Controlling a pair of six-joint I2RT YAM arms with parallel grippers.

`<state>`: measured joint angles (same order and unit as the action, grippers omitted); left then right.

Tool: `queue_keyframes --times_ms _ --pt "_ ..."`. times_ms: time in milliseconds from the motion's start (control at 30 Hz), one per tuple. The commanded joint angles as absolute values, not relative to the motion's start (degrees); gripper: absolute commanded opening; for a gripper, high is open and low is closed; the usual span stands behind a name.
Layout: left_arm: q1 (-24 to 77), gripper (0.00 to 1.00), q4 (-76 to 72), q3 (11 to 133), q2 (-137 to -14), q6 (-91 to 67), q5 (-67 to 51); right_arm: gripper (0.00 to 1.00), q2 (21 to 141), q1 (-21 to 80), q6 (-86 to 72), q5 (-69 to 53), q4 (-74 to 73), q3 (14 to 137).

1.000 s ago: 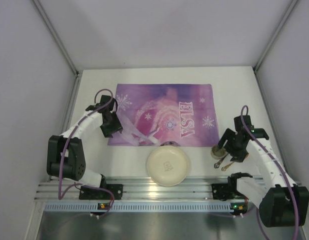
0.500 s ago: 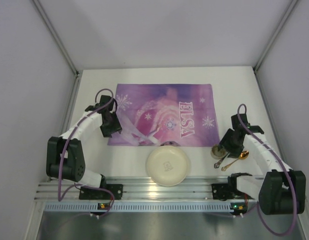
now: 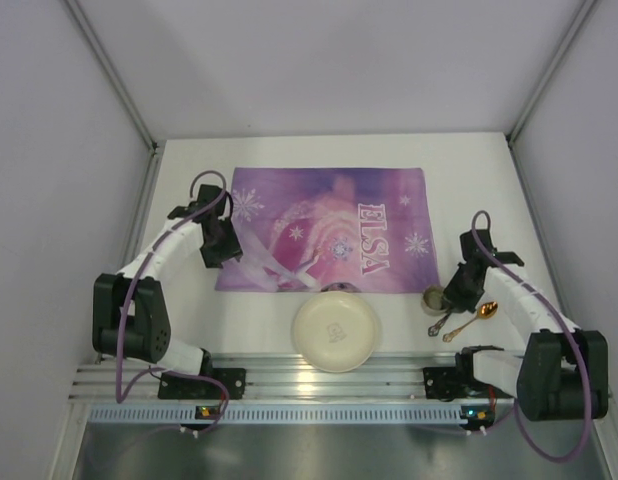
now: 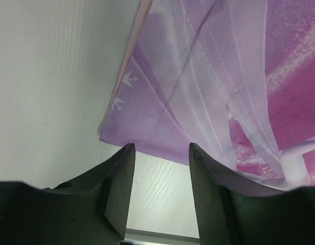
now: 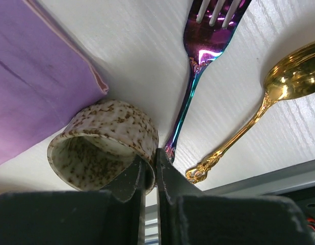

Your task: Set the dinner table for one person

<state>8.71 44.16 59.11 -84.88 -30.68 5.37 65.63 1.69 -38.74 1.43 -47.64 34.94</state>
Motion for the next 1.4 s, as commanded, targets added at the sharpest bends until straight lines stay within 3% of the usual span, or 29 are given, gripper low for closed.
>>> queue_keyframes --times_ms 0,200,333,600,933,1033,1067,1367 --pt "8.52 0.52 45.70 62.39 -84.73 -29.53 5.62 0.00 63.02 1.58 -38.85 0.71 -49.21 40.42" --pt "9.93 0.52 47.63 65.30 -81.22 -28.48 6.41 0.00 59.50 1.76 -37.53 0.35 -55.98 52.54" --pt "11.68 0.53 48.51 64.69 -79.28 -29.79 6.77 0.00 63.62 2.02 -37.09 -1.13 -55.90 61.32" --pt "19.49 0.60 50.01 60.74 -73.40 -34.27 7.21 0.00 87.42 3.43 -35.42 -0.79 -51.59 79.78" --pt "26.19 0.72 50.19 55.99 -62.15 -38.58 3.61 0.00 123.62 5.09 -33.22 -4.31 -57.21 118.59" --pt "26.63 0.76 49.92 53.97 -58.63 -39.37 1.24 0.00 129.71 5.80 -33.92 -3.96 -60.11 128.71" --pt "26.63 0.80 49.75 53.01 -57.75 -39.55 0.71 0.00 133.21 5.89 -34.36 -4.04 -60.99 130.59" --pt "26.81 0.81 54.58 49.48 -49.22 -44.73 2.99 0.00 140.36 7.12 -35.07 1.13 -61.17 132.98"
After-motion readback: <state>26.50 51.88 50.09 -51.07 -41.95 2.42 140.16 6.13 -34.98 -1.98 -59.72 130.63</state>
